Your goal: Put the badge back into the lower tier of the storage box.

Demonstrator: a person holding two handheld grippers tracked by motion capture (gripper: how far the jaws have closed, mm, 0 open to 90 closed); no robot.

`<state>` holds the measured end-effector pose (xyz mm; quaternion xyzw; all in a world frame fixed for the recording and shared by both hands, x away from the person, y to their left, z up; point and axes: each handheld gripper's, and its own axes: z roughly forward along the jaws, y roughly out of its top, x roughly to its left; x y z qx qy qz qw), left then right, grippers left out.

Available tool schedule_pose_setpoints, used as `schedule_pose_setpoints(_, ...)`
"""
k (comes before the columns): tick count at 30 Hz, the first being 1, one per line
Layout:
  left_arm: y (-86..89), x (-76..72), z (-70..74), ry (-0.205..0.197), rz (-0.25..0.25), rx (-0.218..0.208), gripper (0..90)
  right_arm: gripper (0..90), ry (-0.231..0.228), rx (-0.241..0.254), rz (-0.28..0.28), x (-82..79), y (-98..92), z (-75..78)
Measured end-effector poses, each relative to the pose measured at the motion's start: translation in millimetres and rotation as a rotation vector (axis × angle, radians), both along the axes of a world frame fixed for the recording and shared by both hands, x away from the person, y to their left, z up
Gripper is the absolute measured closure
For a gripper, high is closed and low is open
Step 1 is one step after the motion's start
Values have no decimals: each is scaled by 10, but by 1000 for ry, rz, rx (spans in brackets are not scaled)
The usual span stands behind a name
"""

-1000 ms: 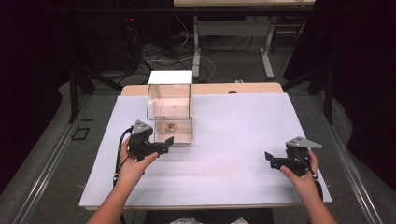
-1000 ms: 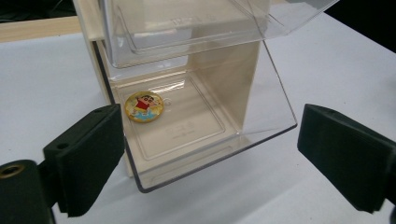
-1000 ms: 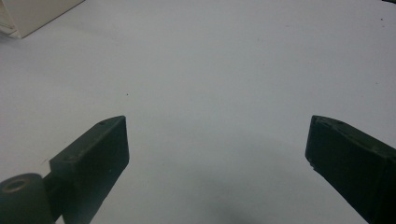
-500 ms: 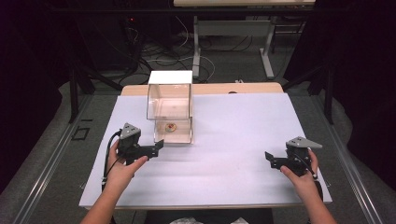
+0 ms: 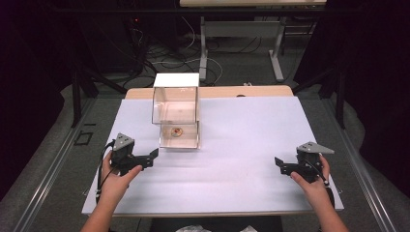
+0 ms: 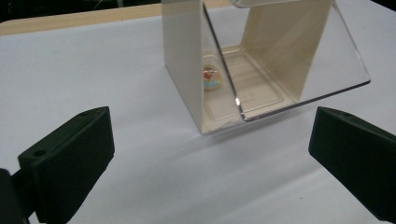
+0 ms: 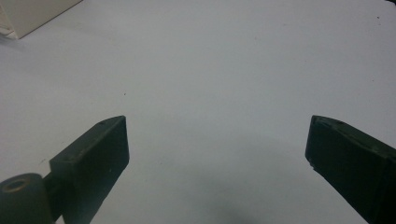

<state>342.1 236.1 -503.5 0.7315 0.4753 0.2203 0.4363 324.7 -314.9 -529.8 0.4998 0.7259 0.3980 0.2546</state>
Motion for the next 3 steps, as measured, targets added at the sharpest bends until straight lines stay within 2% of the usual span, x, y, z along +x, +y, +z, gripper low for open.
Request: schedule_pose_setpoints(3, 45, -10, -30, -1, 0, 4, 3, 60, 8, 5, -2, -5, 3, -3)
